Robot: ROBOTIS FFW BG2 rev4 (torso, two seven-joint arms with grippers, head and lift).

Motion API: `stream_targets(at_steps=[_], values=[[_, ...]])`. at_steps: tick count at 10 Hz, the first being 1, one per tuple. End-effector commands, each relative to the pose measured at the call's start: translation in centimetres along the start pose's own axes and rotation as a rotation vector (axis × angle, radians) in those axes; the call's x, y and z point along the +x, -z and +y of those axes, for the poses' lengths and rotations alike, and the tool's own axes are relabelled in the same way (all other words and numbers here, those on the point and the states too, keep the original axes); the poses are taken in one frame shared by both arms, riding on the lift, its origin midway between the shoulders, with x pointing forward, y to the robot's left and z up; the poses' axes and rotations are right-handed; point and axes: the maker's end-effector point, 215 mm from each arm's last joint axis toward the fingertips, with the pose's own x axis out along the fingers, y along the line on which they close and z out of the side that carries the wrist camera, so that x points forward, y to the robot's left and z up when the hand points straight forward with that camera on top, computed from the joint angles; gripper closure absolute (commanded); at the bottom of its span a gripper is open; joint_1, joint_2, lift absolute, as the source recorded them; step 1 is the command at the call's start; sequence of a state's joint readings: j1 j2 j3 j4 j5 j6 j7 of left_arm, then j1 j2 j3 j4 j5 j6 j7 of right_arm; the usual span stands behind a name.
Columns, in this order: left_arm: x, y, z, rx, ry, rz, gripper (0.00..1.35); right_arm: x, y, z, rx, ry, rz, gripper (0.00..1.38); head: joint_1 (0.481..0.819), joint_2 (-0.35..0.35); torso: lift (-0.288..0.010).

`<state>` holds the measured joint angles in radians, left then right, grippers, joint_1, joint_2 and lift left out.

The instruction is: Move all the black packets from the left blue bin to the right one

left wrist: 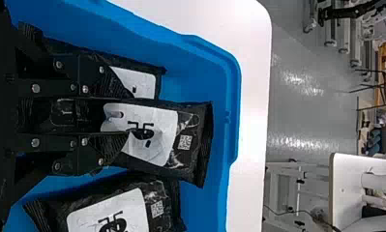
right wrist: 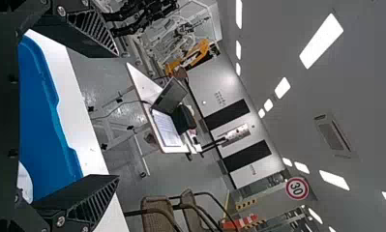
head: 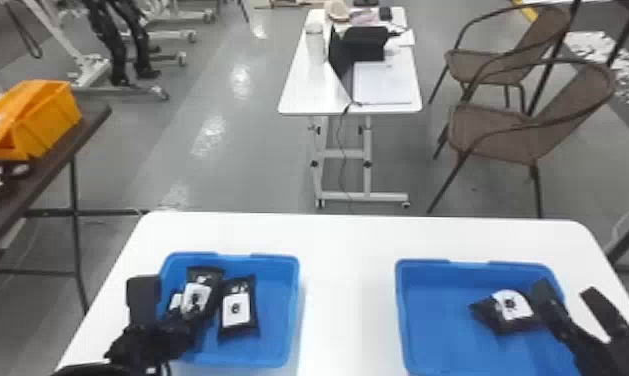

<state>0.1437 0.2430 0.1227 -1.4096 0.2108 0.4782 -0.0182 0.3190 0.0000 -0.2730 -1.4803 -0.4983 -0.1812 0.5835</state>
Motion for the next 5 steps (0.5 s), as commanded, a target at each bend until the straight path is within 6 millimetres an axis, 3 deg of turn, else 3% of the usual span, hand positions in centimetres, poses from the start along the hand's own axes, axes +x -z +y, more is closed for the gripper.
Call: stream_targets(at_steps=[1, 3, 5], values=[[0.1, -0.9, -0.7, 0.0, 0.038, -0.015, 0.97, 0.0, 0.0, 0.0, 0.002, 0.0, -0.001, 0.12, 0.695, 0.116, 0.0], [-0.9, -3.6, -3.3, 0.011, 0.178, -0.089, 0.98, 0.0, 0.0, 0.1, 0.004, -0.002, -0.002, 0.12, 0.695, 0.1, 0.0], [-3.8, -6.6, -6.7, 0.04, 0.314, -0.166, 1.06, 0.1, 0.0, 0.1, 0.005, -0.003, -0.001, 0.12, 0.695, 0.062, 0.0]])
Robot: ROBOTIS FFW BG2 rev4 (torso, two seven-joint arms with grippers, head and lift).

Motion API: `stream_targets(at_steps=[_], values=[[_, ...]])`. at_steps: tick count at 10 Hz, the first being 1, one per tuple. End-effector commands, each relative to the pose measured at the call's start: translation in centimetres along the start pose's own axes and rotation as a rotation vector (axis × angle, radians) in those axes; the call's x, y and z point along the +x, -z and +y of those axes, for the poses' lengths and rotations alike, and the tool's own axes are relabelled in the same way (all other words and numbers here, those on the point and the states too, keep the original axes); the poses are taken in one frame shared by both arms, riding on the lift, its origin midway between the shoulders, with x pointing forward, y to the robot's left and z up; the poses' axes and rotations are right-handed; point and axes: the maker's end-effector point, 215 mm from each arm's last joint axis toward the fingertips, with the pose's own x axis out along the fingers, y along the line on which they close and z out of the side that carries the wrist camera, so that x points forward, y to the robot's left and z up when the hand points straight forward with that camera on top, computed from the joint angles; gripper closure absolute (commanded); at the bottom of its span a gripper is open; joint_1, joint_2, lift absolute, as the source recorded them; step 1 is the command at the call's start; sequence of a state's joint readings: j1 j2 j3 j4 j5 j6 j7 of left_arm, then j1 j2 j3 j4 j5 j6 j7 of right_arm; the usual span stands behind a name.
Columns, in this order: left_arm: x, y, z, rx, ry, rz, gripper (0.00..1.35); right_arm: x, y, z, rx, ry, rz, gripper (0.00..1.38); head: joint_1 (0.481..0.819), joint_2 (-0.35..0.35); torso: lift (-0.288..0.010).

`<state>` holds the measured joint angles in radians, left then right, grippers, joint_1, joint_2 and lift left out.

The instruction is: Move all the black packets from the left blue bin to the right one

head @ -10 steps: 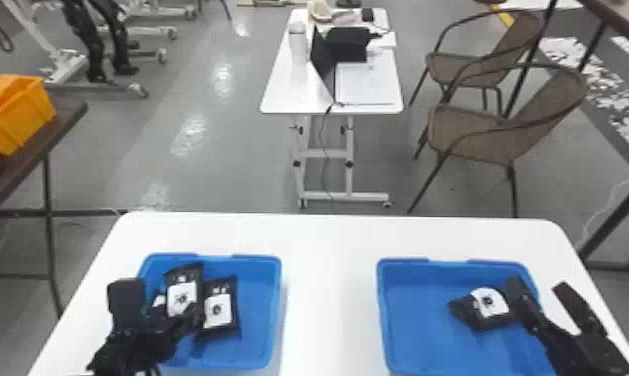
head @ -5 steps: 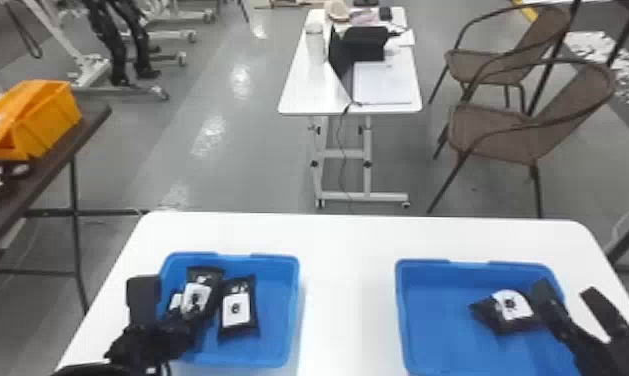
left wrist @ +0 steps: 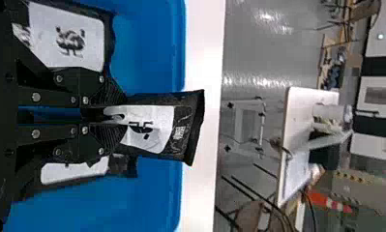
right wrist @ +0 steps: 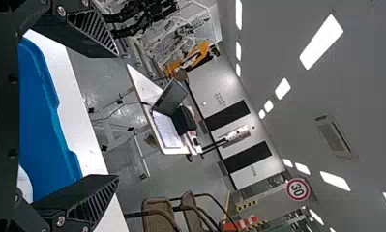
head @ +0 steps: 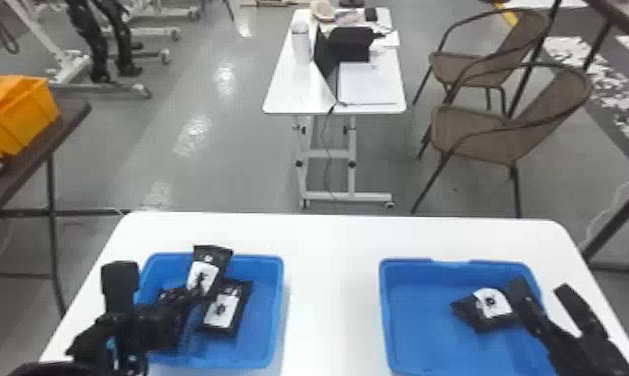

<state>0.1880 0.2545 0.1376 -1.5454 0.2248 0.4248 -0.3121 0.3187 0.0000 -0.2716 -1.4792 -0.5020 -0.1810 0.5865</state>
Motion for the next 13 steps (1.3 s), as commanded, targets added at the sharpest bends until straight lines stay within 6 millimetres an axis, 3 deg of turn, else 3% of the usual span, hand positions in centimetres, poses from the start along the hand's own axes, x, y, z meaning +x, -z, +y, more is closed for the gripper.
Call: stream_targets(at_steps=[1, 4, 7, 10, 13], values=[[-1.0, -2.6, -3.0, 0.021, 0.105, -0.057, 1.06, 0.2, -0.1, 0.1, 0.009, -0.004, -0.006, 0.12, 0.695, 0.038, 0.0], [-1.8, -7.8, -13.2, 0.079, 0.523, -0.148, 1.06, 1.9, -0.8, 1.9, 0.015, -0.084, -0.022, 0.12, 0.695, -0.052, 0.0], [0.3, -9.2, -22.2, 0.139, 0.807, -0.115, 1.06, 4.1, -0.6, 5.3, 0.028, -0.185, -0.001, 0.12, 0.695, -0.126, 0.0], [2.7, -9.7, -26.8, 0.159, 0.903, -0.101, 1.06, 6.3, 1.2, 13.1, 0.072, -0.362, 0.057, 0.12, 0.695, -0.145, 0.0], [3.3, -9.7, -31.0, 0.146, 0.985, -0.082, 1.06, 8.2, 2.2, 17.3, 0.1, -0.457, 0.083, 0.12, 0.695, -0.109, 0.0]])
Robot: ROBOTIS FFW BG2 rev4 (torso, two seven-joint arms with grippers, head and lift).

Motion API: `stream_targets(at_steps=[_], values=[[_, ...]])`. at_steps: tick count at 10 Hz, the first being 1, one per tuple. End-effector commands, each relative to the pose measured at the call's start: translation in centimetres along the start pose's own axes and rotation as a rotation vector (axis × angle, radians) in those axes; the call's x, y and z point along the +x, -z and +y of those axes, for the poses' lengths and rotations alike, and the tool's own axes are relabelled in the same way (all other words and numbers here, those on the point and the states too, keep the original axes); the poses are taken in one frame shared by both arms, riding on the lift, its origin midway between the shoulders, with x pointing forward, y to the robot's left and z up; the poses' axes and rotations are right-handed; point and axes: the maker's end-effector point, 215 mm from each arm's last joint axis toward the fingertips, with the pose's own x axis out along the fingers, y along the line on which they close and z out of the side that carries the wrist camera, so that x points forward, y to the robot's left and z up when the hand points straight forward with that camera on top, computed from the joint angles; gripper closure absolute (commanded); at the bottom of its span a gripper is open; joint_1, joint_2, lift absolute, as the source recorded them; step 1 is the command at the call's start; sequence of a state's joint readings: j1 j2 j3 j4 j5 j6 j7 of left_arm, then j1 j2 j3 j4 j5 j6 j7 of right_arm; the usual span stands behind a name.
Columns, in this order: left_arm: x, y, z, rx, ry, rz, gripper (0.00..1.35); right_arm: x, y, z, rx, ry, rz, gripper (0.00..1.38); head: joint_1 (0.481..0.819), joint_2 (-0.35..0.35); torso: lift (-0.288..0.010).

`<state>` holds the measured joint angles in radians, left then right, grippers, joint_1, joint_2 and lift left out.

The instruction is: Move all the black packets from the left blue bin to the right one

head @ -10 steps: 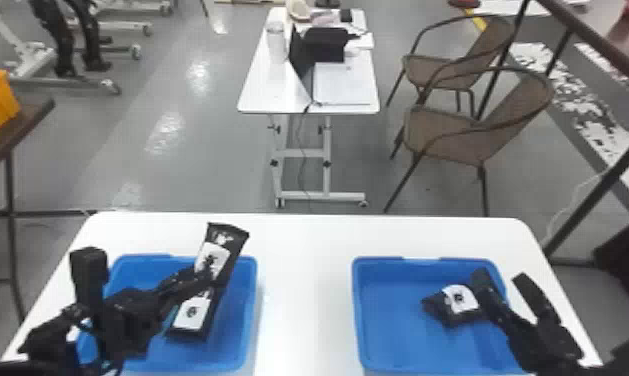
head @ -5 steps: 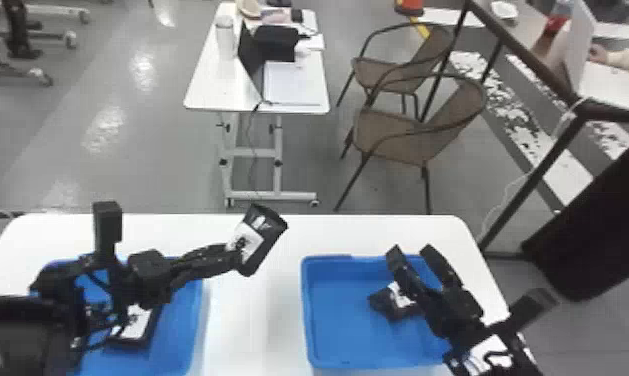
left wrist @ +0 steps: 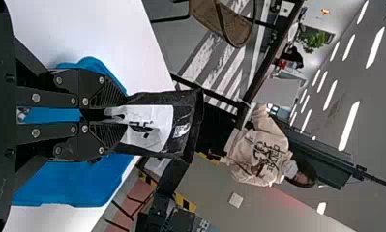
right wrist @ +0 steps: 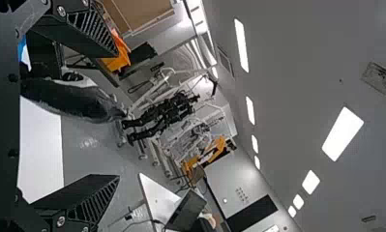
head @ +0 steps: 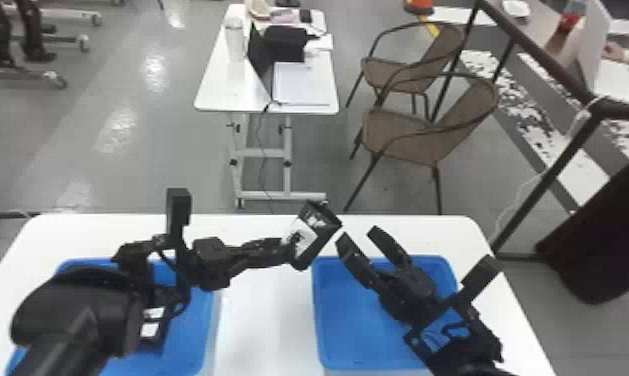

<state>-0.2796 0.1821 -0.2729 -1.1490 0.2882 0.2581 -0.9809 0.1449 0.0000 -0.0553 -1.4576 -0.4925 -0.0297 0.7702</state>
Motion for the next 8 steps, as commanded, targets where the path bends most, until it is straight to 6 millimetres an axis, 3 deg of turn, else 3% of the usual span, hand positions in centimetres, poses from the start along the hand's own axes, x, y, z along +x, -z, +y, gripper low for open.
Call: stream_targets(at_steps=[1, 6, 7, 8], values=[[2.0, -0.3, -1.3, -0.021, 0.044, -0.013, 1.06, 1.4, 0.3, 0.6, 0.005, -0.025, 0.008, 0.12, 0.695, -0.109, 0.0], [4.4, -0.5, -3.5, -0.036, 0.1, -0.013, 1.06, 3.1, 1.1, 0.5, -0.002, -0.043, 0.038, 0.16, 0.695, -0.135, 0.0], [4.4, -0.3, -3.5, -0.045, 0.102, -0.015, 1.06, 3.4, 1.1, 0.2, -0.001, -0.041, 0.038, 0.47, 0.695, -0.137, 0.0], [4.4, -0.3, -3.5, -0.047, 0.102, -0.012, 1.06, 3.6, 0.9, -0.1, 0.007, -0.034, 0.034, 0.88, 0.695, -0.138, 0.0]])
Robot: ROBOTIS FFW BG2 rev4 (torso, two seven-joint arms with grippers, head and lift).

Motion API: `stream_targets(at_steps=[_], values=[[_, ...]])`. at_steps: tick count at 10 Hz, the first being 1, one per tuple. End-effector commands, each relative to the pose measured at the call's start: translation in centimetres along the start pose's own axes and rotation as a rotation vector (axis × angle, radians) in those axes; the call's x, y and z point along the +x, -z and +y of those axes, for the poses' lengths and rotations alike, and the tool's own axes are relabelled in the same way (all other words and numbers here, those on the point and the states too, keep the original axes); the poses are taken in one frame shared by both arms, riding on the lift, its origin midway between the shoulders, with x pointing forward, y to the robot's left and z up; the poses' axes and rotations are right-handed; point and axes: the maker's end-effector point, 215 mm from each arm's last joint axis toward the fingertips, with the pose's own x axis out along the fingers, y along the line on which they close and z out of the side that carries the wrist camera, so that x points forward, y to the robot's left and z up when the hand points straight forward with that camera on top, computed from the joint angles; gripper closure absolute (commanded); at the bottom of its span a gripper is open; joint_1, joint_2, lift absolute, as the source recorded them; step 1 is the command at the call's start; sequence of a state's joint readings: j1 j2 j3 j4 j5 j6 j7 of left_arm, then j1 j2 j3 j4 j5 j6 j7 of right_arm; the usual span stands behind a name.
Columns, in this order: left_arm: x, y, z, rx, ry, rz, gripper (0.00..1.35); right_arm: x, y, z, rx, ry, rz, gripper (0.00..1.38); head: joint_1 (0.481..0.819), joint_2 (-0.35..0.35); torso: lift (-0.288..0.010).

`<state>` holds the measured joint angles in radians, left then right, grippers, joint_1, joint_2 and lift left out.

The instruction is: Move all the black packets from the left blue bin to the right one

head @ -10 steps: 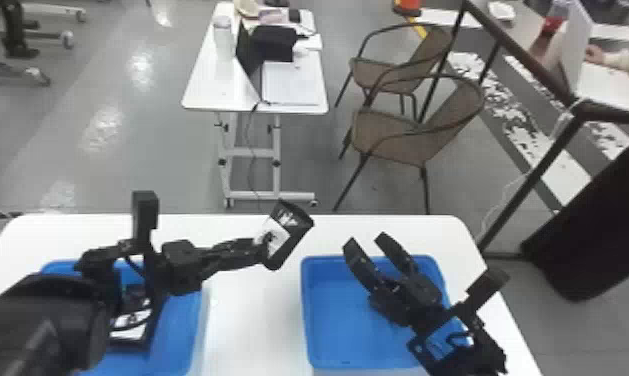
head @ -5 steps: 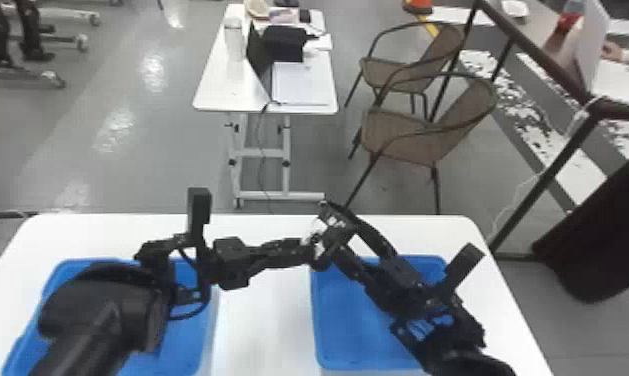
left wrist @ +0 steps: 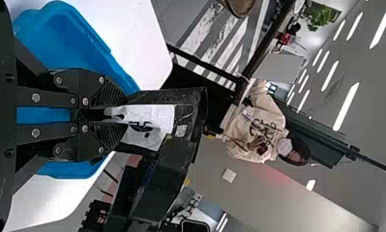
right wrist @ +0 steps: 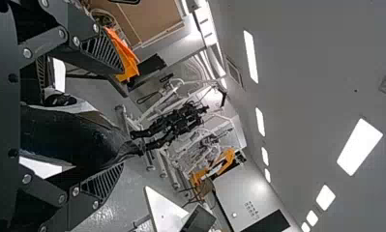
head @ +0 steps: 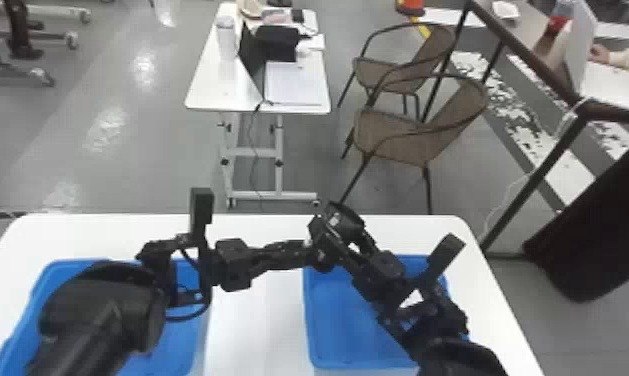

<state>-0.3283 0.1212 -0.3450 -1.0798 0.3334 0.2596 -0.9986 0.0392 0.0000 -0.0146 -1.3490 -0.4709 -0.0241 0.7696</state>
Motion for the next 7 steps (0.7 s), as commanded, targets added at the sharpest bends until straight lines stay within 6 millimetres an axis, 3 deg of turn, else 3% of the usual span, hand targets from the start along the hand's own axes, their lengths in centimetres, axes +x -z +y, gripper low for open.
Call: stream_targets(at_steps=[1, 2, 3, 5, 7], values=[[-0.1, 0.0, 0.1, -0.001, -0.003, -0.002, 1.05, 0.0, 0.0, -0.2, 0.012, 0.008, -0.005, 1.08, 0.695, -0.139, 0.0], [-0.3, -0.3, 0.4, 0.001, -0.012, -0.014, 1.03, -0.3, 0.3, -0.4, 0.024, 0.02, -0.005, 1.25, 0.695, -0.141, 0.0], [-0.6, -0.5, 0.6, 0.001, -0.023, -0.029, 0.92, -0.8, 0.6, -0.7, 0.048, 0.034, -0.013, 1.28, 0.695, -0.14, 0.0], [-1.1, -0.8, 1.3, -0.001, -0.049, -0.056, 0.48, -1.6, 0.8, -1.1, 0.085, 0.051, -0.036, 1.28, 0.695, -0.138, 0.0], [-2.2, -0.7, 2.0, -0.014, -0.088, -0.084, 0.44, -2.7, 0.5, -2.7, 0.092, 0.089, -0.055, 1.28, 0.695, -0.138, 0.0]])
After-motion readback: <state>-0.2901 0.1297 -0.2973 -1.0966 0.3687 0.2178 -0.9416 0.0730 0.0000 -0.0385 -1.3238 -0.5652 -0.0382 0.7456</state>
